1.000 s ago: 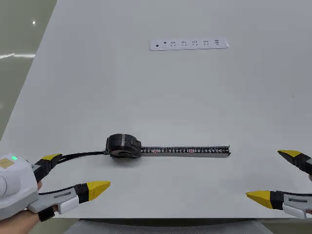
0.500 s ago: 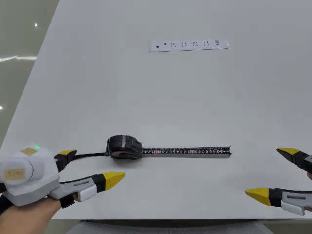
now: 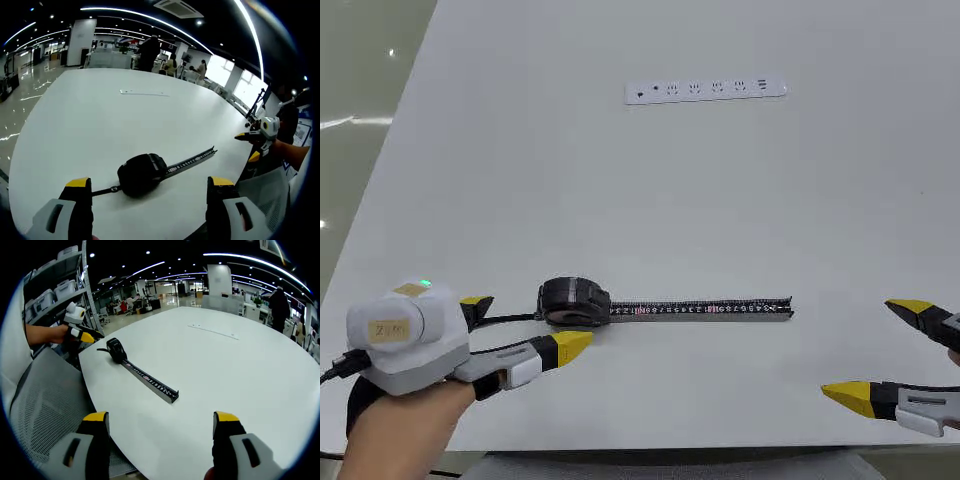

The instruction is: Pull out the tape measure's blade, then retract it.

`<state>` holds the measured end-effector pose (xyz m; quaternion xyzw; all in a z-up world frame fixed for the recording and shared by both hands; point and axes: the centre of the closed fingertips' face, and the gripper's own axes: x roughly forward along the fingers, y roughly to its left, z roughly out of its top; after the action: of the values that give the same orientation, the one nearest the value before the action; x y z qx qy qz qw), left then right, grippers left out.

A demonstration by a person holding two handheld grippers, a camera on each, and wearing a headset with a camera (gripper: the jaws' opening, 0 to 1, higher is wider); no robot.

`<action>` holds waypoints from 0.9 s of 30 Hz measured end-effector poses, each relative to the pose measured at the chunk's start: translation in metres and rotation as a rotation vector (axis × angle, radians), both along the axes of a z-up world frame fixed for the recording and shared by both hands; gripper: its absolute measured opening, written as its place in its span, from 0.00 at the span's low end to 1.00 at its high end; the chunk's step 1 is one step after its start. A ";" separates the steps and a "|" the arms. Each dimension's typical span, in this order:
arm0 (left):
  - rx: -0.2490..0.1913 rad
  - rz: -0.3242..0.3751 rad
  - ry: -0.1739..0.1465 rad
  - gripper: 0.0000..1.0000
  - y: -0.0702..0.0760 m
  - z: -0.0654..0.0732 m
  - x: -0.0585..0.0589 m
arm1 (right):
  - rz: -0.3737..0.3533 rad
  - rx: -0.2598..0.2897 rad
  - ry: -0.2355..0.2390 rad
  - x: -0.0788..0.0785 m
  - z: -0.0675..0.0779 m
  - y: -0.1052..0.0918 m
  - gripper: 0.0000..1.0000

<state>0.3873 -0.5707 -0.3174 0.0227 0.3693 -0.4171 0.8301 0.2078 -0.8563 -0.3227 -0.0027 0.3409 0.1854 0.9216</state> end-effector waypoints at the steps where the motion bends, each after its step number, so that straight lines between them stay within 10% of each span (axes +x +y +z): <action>1: -0.004 0.002 0.004 0.92 -0.001 -0.001 0.000 | -0.001 0.001 -0.002 0.000 0.000 0.000 0.86; 27: 0.012 -0.019 0.082 0.89 -0.032 -0.036 0.000 | -0.004 0.023 0.005 -0.002 -0.003 0.000 0.85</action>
<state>0.3877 -0.6031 -0.3537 0.0142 0.4053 -0.4232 0.8102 0.2057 -0.8564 -0.3258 0.0088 0.3411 0.1875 0.9211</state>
